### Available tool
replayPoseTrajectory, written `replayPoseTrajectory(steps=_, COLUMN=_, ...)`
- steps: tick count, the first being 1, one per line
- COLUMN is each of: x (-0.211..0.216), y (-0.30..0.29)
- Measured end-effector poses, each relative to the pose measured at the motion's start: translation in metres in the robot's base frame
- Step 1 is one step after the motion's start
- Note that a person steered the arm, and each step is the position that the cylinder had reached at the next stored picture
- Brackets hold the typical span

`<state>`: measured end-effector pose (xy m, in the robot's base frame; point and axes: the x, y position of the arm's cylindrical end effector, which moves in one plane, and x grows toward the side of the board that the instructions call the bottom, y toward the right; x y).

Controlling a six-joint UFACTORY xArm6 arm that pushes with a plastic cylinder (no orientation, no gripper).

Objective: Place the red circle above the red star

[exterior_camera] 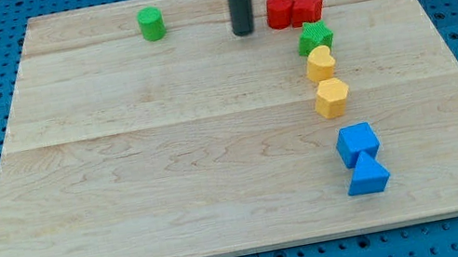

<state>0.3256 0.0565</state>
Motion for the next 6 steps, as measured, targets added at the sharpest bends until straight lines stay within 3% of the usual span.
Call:
replayPoseTrajectory(steps=4, x=-0.075, y=0.047)
replayPoseTrajectory(steps=5, x=-0.078, y=0.019)
replayPoseTrajectory(steps=6, x=-0.056, y=-0.078)
